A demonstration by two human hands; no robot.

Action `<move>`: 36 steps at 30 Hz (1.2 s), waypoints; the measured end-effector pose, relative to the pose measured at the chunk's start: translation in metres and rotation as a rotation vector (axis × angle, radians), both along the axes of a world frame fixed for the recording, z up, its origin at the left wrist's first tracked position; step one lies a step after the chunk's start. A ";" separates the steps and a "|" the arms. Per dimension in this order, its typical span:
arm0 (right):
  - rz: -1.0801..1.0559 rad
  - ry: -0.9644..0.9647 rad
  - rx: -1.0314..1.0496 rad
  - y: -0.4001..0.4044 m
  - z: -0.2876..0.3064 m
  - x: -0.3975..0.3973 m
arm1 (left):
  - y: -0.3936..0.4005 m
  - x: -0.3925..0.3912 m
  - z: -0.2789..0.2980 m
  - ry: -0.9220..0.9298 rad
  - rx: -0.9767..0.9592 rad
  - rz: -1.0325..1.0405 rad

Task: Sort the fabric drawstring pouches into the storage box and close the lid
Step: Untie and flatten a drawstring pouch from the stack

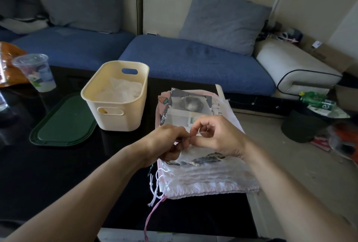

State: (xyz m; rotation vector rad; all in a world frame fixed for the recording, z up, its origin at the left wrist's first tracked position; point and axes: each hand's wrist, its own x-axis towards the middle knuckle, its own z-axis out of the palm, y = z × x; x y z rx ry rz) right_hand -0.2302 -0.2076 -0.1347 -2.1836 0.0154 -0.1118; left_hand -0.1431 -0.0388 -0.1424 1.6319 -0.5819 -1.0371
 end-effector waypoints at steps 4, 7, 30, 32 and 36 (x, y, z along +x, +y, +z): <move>-0.025 -0.079 -0.080 0.003 -0.001 0.002 | 0.000 0.000 -0.001 -0.036 -0.001 0.037; -0.054 -0.118 -0.135 0.006 -0.004 0.006 | -0.001 -0.002 -0.004 -0.144 -0.045 0.093; -0.109 -0.186 -0.087 0.007 0.003 0.007 | -0.008 -0.006 -0.005 -0.186 -0.168 0.211; -0.097 -0.163 -0.037 0.007 0.001 0.006 | -0.006 -0.003 -0.004 -0.158 -0.163 0.181; -0.050 -0.072 -0.041 0.007 -0.001 0.003 | -0.003 0.003 -0.007 -0.149 -0.111 0.160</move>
